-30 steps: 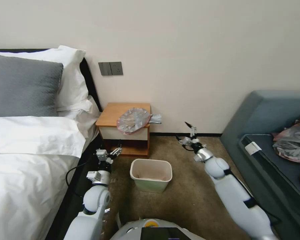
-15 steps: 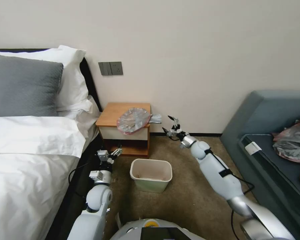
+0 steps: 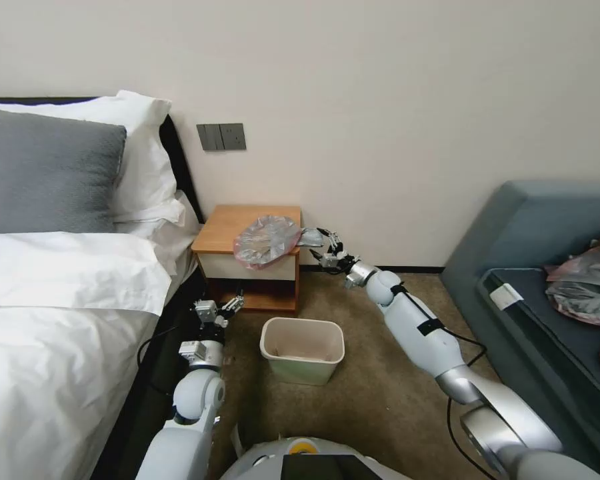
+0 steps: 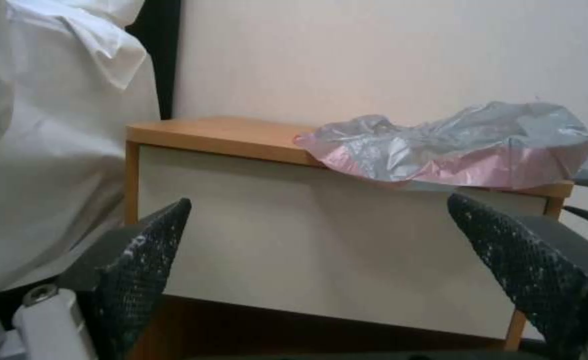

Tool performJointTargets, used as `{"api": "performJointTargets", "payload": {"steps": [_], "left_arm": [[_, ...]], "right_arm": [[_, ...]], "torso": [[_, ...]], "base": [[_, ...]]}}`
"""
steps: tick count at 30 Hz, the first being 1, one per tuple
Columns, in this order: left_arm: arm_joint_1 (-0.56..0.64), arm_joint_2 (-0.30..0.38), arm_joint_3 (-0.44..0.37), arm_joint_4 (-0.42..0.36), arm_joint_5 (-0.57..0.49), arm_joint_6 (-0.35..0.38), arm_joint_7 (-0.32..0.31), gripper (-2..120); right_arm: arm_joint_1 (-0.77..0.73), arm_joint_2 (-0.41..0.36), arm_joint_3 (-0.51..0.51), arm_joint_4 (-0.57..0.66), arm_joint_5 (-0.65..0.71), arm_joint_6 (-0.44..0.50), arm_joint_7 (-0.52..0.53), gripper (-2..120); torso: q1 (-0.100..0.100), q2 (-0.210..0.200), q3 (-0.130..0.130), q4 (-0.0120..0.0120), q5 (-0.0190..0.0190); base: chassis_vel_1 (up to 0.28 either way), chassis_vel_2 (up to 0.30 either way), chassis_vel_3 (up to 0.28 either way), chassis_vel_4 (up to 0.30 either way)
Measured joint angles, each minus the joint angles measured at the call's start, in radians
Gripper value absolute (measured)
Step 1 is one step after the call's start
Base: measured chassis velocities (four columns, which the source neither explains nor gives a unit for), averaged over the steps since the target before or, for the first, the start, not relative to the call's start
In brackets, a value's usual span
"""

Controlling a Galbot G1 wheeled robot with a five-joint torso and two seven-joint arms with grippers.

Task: Pick up the garbage bag from the table and place it over the trash can.

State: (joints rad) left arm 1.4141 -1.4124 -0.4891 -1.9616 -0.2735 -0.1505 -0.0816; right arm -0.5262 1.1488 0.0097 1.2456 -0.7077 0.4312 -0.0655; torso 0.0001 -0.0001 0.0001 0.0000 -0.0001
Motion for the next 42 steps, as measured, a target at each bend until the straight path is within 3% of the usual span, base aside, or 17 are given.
{"api": "performJointTargets", "payload": {"steps": [16,23,33,42], "left_arm": [[-0.002,-0.008,0.003,0.001,0.007,0.000,0.000,98],[0.000,-0.009,-0.001,0.000,0.007,0.000,0.000,98],[-0.003,-0.016,-0.022,0.000,-0.004,-0.001,-0.009,99],[-0.009,-0.015,-0.045,-0.022,-0.049,0.001,-0.022,99]], "right_arm": [[0.023,0.009,-0.018,-0.014,0.005,0.002,-0.003,21],[0.022,0.002,-0.017,-0.008,0.018,0.001,-0.003,0],[-0.015,-0.010,-0.007,0.061,0.071,-0.034,-0.002,0],[-0.141,-0.059,0.019,0.277,0.157,-0.150,-0.026,0]], "torso": [[0.000,0.000,0.000,0.0001,0.0000],[0.000,0.000,0.000,0.0000,0.0000],[0.000,0.000,0.000,0.0001,0.0000],[0.000,0.000,0.000,-0.0001,0.0000]], "base": [[0.000,0.000,0.000,0.000],[0.000,0.000,0.000,0.000],[0.000,0.000,0.000,0.000],[0.000,0.000,0.000,0.000]]}}
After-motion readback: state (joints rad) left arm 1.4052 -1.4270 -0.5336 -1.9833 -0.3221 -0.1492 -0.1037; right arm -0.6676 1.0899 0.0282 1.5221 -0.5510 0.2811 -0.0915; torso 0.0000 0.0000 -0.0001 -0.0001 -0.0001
